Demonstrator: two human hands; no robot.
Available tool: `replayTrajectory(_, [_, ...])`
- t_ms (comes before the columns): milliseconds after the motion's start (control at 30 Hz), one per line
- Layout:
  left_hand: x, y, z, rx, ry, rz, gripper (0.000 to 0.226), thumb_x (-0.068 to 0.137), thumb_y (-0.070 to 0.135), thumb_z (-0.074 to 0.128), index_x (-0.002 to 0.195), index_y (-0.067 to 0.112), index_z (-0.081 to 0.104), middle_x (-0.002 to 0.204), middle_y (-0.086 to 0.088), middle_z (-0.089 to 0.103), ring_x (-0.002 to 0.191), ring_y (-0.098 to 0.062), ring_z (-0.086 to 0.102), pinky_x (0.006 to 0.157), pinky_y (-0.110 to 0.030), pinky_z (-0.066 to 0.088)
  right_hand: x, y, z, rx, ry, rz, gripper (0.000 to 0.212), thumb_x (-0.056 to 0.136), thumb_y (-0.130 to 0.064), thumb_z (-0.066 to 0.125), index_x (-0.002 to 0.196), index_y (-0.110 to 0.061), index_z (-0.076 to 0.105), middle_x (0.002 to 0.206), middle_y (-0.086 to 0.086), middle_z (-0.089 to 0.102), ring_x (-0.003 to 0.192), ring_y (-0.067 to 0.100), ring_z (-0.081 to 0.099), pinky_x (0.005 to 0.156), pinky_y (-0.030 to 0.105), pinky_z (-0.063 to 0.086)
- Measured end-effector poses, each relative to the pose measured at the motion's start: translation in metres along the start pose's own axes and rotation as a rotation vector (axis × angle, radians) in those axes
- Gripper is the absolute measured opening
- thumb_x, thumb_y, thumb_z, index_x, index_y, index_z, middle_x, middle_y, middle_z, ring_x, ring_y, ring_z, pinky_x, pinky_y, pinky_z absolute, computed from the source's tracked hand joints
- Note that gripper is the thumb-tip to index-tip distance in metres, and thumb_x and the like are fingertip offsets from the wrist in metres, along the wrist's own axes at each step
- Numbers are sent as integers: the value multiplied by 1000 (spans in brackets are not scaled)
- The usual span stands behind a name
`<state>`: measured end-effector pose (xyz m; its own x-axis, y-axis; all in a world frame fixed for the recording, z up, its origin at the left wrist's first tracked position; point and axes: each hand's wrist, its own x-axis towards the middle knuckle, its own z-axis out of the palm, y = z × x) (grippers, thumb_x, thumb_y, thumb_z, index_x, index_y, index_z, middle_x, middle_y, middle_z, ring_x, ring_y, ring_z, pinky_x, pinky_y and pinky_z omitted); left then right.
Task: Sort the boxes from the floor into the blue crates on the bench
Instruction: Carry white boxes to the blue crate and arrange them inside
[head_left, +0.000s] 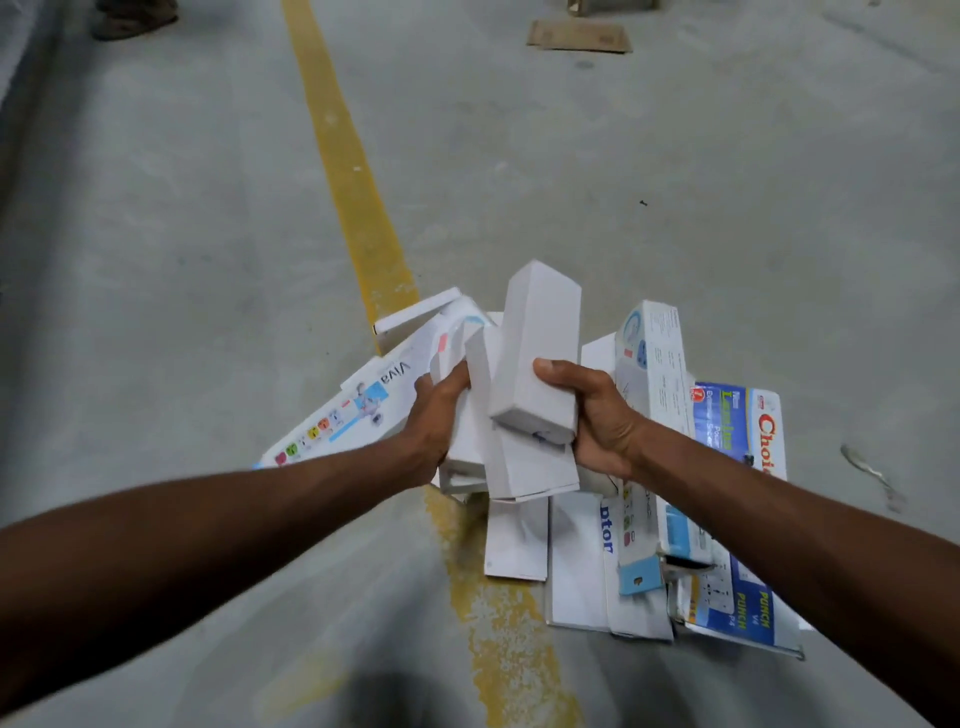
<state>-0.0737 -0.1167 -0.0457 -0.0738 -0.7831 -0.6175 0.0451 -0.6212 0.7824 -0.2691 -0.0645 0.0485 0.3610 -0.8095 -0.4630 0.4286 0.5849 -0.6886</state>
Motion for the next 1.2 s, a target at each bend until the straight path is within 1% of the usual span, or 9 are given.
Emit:
replayTrajectory(133, [-62,65,-5,-88,15,40,81,67,78,76,134,37,59,124,-4,72,111,-32,71,96,-60,54,-34,-52,57,119,-20,16,66,48,-35,96,108,-13,81,109,17,75,90,29,73,84,41,61])
replayTrajectory(267, [-183,160,-4,-249,67,77,68,67,70,75,125,40,56,123,-4,70,112,-30,69,97,-59,55,-92,-123,142,110,8,77,81,47,-33,97,121,-8,74,120,23,70,100,34,70,95,49,55])
replayTrajectory(367, [-285,243,-14,-373,97,86,89,63,60,77,143,44,41,130,-5,68,114,-31,68,99,-56,54,-150,-192,227,24,20,138,98,43,-36,98,131,-6,66,132,26,64,112,39,63,107,57,45])
replayTrajectory(467, [-396,324,-30,-479,161,91,104,61,50,80,150,51,27,141,-9,61,118,-32,66,101,-52,52,-216,-263,322,-7,-28,205,86,29,-35,101,109,-11,80,118,20,73,97,33,72,88,46,59])
replayTrajectory(633, [-577,422,-68,-502,179,98,87,71,58,82,143,24,47,133,-17,66,117,-41,66,100,-65,50,-312,-348,476,13,-183,316,96,35,-26,100,124,-2,72,125,27,69,105,41,70,87,51,60])
replayTrajectory(767, [-687,458,-93,-582,306,117,81,76,54,78,143,21,47,131,-14,68,119,-40,66,99,-61,52,-363,-370,564,-57,-265,398,82,25,-24,101,103,-4,81,115,29,72,92,40,73,78,50,62])
replayTrajectory(933, [-808,458,-113,-720,441,243,78,80,50,82,145,42,41,139,-1,65,126,-29,64,99,-55,53,-402,-361,643,-268,-446,535,101,31,-30,100,123,0,71,124,29,68,99,42,69,86,48,57])
replayTrajectory(1133, [-916,441,-134,-773,823,394,71,81,48,75,144,36,44,132,-5,69,119,-33,67,99,-59,53,-442,-334,747,-441,-770,631,80,56,-34,91,128,-7,70,122,27,68,98,40,67,88,49,55])
replayTrajectory(1200, [-946,432,-145,-795,940,395,91,69,59,85,146,34,41,131,-7,69,117,-36,67,100,-64,51,-455,-320,779,-456,-863,666,82,52,-35,93,126,-8,72,119,26,69,94,38,69,84,47,57])
